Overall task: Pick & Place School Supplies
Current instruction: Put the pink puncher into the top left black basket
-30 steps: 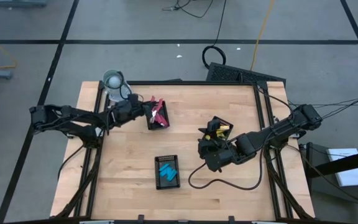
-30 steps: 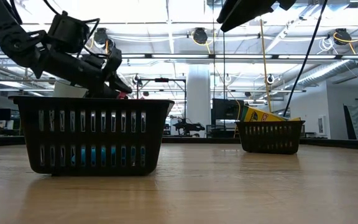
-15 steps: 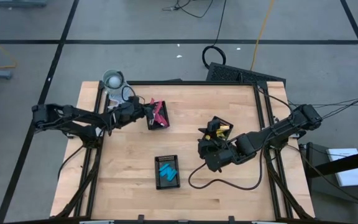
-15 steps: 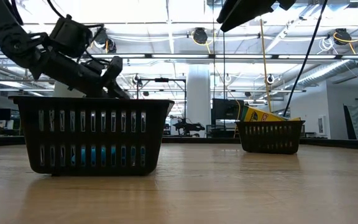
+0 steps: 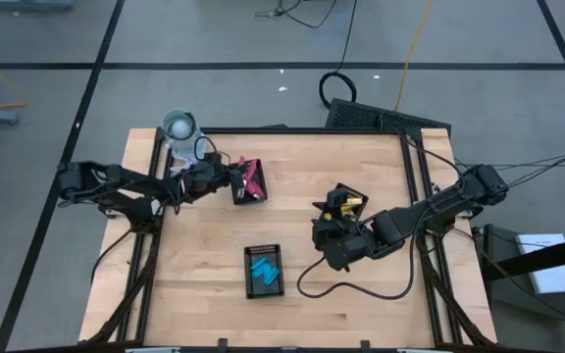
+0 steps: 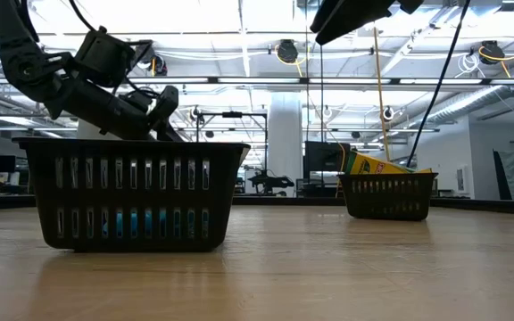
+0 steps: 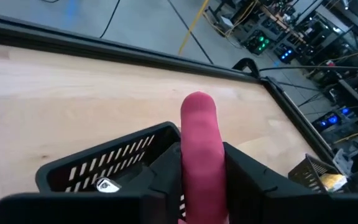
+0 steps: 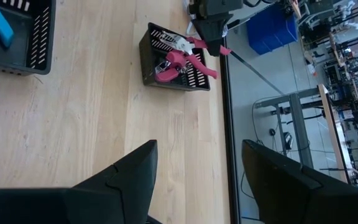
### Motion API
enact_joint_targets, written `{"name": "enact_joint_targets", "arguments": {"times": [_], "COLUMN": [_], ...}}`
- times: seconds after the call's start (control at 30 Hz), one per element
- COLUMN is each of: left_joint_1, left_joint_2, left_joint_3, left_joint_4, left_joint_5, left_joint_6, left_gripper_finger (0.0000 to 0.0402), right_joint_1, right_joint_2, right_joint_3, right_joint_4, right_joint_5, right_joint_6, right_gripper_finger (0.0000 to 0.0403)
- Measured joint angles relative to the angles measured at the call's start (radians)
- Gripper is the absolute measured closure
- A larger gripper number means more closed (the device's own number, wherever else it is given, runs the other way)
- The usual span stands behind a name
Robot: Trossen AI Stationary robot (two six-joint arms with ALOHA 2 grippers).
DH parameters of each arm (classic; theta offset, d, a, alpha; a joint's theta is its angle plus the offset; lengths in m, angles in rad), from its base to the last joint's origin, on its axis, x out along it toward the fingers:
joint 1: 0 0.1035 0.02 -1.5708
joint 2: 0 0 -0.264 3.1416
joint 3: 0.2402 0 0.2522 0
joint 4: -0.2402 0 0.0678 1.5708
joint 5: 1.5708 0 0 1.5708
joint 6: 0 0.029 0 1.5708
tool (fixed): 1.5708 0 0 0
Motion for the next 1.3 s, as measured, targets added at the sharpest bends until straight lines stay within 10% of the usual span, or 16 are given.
{"name": "enact_joint_targets", "arguments": {"times": [0.23,0.87,1.3], "left_joint_1": [0.002,0.002,0.139], "left_joint_2": [0.000,-0.055,-0.060], "left_joint_3": [0.000,0.038,0.171], "left_joint_4": [-0.003,0.004,-0.292], "left_joint_5": [0.046,0.055,-0.010], "left_joint_6": [-0.003,0.217,0.374], "left_gripper_finger": [0.0246,0.0238,0.0213], "right_joint_1": [0.000,0.000,0.000], "right_joint_2": [0.000,0.000,0.000], "right_joint_3": [0.000,0.000,0.000], "right_joint_4": [0.004,0.013,0.020], "right_joint_5": [0.000,-0.055,-0.054], "right_joint_6": [-0.002,-0.006,-0.002], "right_gripper_finger": [0.0179,0.0179,0.0179]}}
